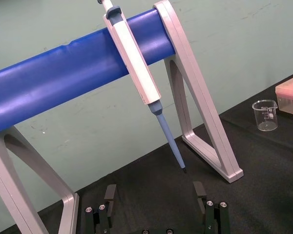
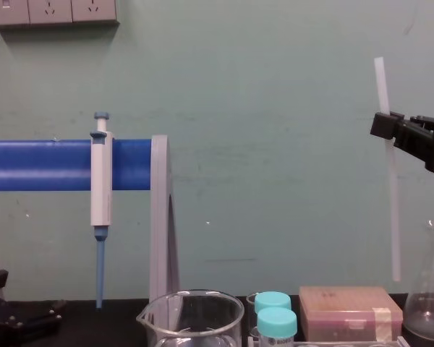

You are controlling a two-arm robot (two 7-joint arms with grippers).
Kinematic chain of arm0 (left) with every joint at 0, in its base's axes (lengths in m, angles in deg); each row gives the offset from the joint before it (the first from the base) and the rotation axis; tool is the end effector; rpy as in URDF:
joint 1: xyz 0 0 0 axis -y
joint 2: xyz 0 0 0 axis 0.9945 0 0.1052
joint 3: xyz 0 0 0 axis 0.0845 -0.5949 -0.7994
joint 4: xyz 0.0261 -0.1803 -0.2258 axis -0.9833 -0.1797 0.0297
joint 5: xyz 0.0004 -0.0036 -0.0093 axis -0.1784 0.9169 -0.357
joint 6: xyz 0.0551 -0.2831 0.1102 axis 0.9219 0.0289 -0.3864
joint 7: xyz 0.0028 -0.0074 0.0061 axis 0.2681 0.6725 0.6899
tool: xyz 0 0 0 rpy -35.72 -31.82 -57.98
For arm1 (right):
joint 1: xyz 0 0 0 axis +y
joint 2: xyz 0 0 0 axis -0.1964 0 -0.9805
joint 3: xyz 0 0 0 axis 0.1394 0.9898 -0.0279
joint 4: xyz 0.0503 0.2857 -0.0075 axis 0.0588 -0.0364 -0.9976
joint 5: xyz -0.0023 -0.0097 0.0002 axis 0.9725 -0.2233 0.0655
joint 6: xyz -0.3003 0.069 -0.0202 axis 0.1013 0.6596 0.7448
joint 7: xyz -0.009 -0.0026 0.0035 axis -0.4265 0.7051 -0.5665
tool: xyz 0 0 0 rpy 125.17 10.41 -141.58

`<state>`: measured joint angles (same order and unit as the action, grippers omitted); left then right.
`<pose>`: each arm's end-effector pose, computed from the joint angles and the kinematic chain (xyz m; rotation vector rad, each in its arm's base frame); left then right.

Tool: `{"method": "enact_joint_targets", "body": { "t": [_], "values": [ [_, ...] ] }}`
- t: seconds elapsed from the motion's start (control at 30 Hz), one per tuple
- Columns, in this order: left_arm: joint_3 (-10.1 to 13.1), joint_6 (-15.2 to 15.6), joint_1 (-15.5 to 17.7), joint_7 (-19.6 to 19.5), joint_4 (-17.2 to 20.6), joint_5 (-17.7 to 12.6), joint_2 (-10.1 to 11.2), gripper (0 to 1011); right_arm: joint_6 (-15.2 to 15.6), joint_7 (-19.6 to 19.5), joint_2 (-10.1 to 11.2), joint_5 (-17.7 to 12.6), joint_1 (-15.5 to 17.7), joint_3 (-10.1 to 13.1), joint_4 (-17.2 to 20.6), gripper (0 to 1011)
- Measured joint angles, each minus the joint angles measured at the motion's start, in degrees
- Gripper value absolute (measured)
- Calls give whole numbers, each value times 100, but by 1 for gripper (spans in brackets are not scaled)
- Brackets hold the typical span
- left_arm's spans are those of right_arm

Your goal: Pick up the stirring rod with one hand, then place it down.

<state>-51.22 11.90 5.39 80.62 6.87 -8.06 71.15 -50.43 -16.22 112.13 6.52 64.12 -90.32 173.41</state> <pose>0.3580 0.0827 -0.3023 0.3045 -0.2850 1.2480 0.3843 -0.0818 -0.2181 0.1968 -0.2583 -0.7273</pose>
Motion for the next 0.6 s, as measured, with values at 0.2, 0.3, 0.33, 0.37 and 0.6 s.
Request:
{"method": "enact_joint_targets", "body": {
  "t": [0.2, 0.3, 0.33, 0.37, 0.6],
  "values": [
    [0, 0, 0, 0, 0, 0, 0, 1000, 2, 5, 2, -7, -1, -3, -1, 64],
    [0, 0, 0, 0, 0, 0, 0, 1000, 4, 9, 3, -10, -1, -7, -7, 64],
    [0, 0, 0, 0, 0, 0, 0, 1000, 5, 11, 2, -10, -1, -11, -9, 64],
    [0, 0, 0, 0, 0, 0, 0, 1000, 6, 12, 2, -10, -1, -13, -9, 65],
    [0, 0, 0, 0, 0, 0, 0, 1000, 5, 13, 5, -10, 5, -16, 1, 64]
  ]
}}
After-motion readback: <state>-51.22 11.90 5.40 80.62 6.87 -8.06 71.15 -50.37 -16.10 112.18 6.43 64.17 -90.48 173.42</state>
